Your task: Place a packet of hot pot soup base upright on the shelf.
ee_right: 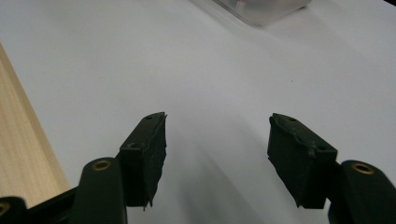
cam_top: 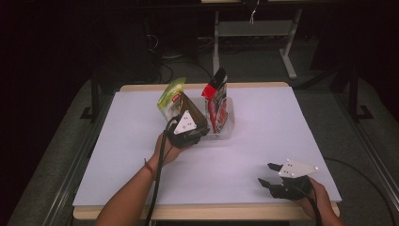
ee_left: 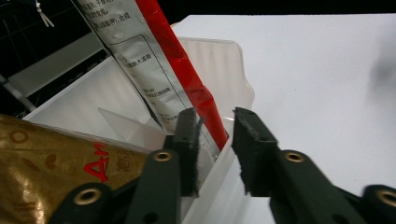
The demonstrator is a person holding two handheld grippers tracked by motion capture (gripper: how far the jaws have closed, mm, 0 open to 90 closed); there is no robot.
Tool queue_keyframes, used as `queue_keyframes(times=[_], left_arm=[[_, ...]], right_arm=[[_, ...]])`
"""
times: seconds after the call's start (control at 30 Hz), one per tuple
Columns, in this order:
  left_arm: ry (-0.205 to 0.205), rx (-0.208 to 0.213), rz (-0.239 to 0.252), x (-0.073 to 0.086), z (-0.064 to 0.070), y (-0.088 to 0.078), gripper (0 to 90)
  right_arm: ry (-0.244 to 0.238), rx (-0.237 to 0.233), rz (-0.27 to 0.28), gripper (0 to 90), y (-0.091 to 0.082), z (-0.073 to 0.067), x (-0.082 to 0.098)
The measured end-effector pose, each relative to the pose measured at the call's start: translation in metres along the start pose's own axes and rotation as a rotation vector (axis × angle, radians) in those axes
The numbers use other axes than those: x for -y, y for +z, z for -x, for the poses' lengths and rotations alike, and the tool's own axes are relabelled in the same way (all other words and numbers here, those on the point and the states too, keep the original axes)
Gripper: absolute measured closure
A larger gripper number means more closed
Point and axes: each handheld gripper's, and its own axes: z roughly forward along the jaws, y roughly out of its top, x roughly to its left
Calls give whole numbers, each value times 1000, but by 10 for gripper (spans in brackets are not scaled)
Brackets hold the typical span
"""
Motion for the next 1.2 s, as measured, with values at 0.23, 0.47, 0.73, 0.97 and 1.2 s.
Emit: queue_keyframes(times=[0.23, 0.47, 0.73, 0.97, 1.2], left_arm=[[5, 6, -44, -2, 0, 3, 532], [-1, 27, -95, -1, 1, 4, 396], [-18, 21, -93, 10, 2, -19, 303], [3, 0, -124, 26, 1, -36, 274], [41, -12, -151, 41, 4, -57, 275]], right_arm=[[9, 31, -8, 354, 0, 2, 0], [7, 47, -11, 353, 1, 2, 0], [3, 43, -14, 359, 1, 1, -2], [26, 54, -8, 343, 2, 4, -2], [42, 94, 9, 319, -4, 13, -3]])
